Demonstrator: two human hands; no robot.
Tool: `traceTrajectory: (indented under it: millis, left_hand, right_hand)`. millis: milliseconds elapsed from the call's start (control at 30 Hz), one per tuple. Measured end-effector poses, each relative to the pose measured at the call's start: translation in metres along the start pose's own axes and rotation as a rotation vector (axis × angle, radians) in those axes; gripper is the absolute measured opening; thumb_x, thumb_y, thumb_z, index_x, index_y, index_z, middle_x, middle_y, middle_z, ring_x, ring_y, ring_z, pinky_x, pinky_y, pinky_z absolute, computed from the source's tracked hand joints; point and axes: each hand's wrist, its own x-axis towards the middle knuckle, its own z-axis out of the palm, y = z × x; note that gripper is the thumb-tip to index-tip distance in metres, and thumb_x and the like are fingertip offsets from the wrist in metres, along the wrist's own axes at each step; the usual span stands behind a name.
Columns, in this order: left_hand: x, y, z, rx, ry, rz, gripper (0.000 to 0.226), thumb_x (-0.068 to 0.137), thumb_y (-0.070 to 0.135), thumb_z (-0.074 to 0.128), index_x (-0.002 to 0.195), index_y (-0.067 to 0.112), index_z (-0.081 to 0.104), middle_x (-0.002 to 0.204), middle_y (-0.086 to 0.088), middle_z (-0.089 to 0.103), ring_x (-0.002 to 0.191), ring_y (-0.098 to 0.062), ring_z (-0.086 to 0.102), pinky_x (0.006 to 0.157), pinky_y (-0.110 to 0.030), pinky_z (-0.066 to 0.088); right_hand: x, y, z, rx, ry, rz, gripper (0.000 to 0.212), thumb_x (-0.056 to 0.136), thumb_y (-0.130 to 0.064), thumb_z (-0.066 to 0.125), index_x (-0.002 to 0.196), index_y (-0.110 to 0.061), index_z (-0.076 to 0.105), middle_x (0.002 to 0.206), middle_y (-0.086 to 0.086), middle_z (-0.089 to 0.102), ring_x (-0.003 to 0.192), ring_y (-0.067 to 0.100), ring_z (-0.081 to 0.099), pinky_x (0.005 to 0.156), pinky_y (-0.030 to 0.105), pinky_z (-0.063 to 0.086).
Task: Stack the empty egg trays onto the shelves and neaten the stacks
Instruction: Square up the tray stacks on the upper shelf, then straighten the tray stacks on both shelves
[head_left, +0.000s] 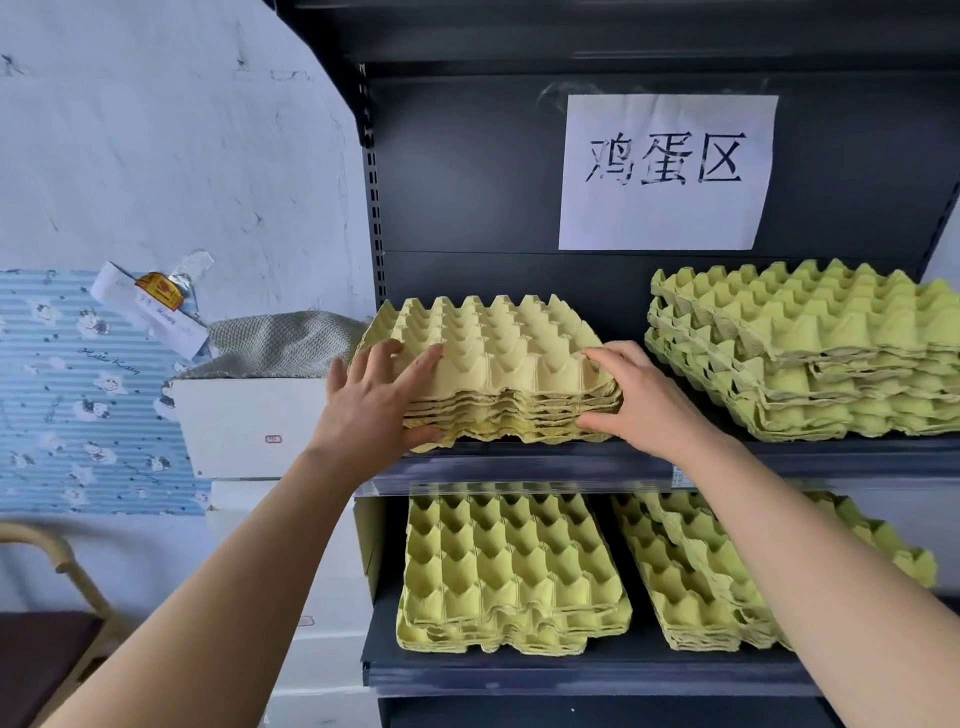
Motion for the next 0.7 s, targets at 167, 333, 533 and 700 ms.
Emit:
traceTrajectory:
  millis: [167, 333, 533, 700]
  left_hand:
    - [0.004, 0.003, 0.000, -0.043, -0.093, -0.012, 0.095, 0.078, 0.063, 0.060, 0.151, 0.039, 0.005, 0.143, -0.006, 0.031, 0.133, -0.028, 0.030, 0.108, -0.051, 0.027]
    - [-0.001, 0.005, -0.007, -0.016, -0.092, -0.016, 0.095, 0.080, 0.063, 0.059, 0.152, 0.038, 0.003, 0.143, -0.006, 0.032, 0.133, -0.029, 0.031, 0.110, -0.051, 0.024]
    - [0.001, 0.015, -0.023, 0.095, -0.030, 0.018, 0.076, 0.082, 0.059, 0.056, 0.147, 0.028, 0.031, 0.141, -0.005, 0.040, 0.134, -0.029, 0.032, 0.112, -0.053, 0.020]
    - [0.015, 0.046, -0.042, 0.047, 0.048, 0.100, 0.051, 0.087, 0.050, 0.056, 0.128, 0.020, 0.058, 0.131, 0.000, 0.056, 0.124, -0.027, 0.048, 0.107, -0.044, 0.030]
  right_hand:
    - [-0.001, 0.000, 0.009, 0.005, -0.015, 0.035, 0.076, 0.081, -0.038, 0.071, 0.145, -0.025, 0.031, 0.147, -0.011, 0.024, 0.107, 0.018, 0.054, 0.088, 0.031, 0.045]
    - [-0.001, -0.003, 0.004, -0.031, -0.008, 0.031, 0.079, 0.078, -0.042, 0.073, 0.144, -0.026, 0.033, 0.145, -0.011, 0.029, 0.107, 0.017, 0.055, 0.088, 0.034, 0.049]
    - [-0.009, -0.011, -0.006, -0.144, 0.017, 0.019, 0.074, 0.081, -0.048, 0.067, 0.143, -0.028, 0.032, 0.149, -0.010, 0.027, 0.107, 0.017, 0.056, 0.083, 0.034, 0.051]
    - [-0.020, -0.021, -0.036, -0.234, 0.110, -0.011, 0.059, 0.091, -0.047, 0.054, 0.142, -0.021, 0.040, 0.149, -0.005, 0.038, 0.131, 0.015, 0.042, 0.102, 0.032, 0.038]
